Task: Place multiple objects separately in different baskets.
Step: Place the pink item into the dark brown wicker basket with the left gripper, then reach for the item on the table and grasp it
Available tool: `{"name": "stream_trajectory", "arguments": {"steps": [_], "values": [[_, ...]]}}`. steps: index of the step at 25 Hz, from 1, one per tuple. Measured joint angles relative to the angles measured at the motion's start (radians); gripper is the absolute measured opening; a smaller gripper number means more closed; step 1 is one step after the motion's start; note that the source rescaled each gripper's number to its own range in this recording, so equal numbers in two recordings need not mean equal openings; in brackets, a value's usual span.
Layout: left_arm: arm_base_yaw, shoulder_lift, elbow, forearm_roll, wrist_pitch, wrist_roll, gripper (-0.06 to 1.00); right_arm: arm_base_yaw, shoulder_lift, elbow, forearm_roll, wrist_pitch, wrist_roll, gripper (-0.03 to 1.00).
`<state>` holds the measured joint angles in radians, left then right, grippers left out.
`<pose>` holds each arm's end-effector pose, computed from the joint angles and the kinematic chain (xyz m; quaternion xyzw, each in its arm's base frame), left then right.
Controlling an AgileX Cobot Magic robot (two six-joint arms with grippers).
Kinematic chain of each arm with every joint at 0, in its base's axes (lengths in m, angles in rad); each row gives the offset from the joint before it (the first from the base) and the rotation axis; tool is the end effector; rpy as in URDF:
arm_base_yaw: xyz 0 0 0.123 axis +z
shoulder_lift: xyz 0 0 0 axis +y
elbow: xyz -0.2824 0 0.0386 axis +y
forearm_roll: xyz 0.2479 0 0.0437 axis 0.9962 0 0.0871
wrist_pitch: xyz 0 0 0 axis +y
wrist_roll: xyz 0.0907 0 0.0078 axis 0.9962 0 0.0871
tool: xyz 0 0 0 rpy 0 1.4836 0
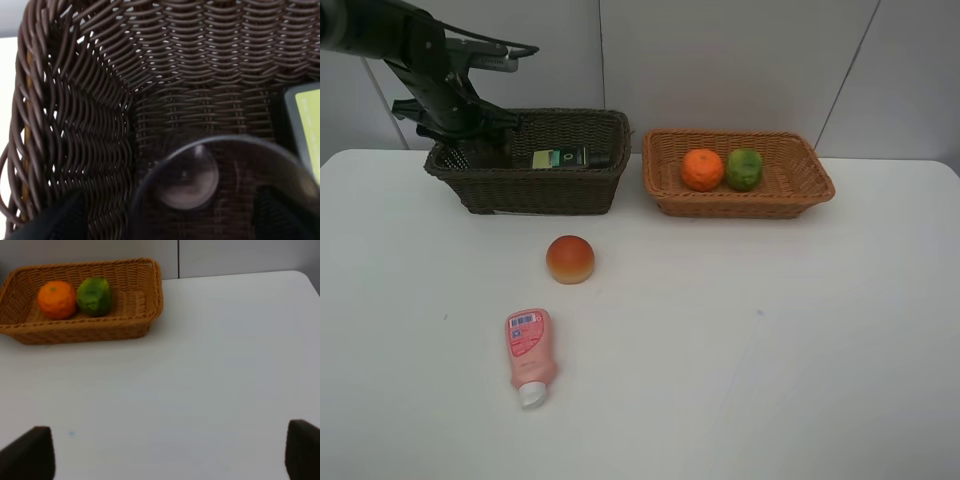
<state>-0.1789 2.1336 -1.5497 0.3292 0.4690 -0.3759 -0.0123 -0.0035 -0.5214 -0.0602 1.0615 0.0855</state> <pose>0.4619 -0.0700 0.1680 0.0243 0.9487 0.0294 0.3140 -0.0081 -0.0047 0.2831 0.0429 0.8454 -0.0106 0.5323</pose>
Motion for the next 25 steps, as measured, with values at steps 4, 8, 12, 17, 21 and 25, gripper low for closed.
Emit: {"name": "stream_trajectory", "arguments": {"steps": [4, 8, 12, 17, 21, 25], "values": [[0.000, -0.035, 0.000, -0.010, 0.017, 0.000, 0.90, 0.000, 0.000, 0.000, 0.000, 0.000, 0.000, 1.00], [0.000, -0.095, 0.000, -0.020, 0.028, 0.000, 0.90, 0.000, 0.000, 0.000, 0.000, 0.000, 0.000, 1.00], [-0.007, -0.151, 0.000, -0.029, 0.073, 0.000, 0.90, 0.000, 0.000, 0.000, 0.000, 0.000, 0.000, 1.00], [-0.052, -0.187, 0.000, -0.034, 0.201, 0.036, 0.90, 0.000, 0.000, 0.000, 0.000, 0.000, 0.000, 1.00], [-0.117, -0.193, 0.000, -0.056, 0.293, 0.104, 0.90, 0.000, 0.000, 0.000, 0.000, 0.000, 0.000, 1.00], [-0.197, -0.209, 0.000, -0.125, 0.362, 0.172, 0.96, 0.000, 0.000, 0.000, 0.000, 0.000, 0.000, 1.00]]}}
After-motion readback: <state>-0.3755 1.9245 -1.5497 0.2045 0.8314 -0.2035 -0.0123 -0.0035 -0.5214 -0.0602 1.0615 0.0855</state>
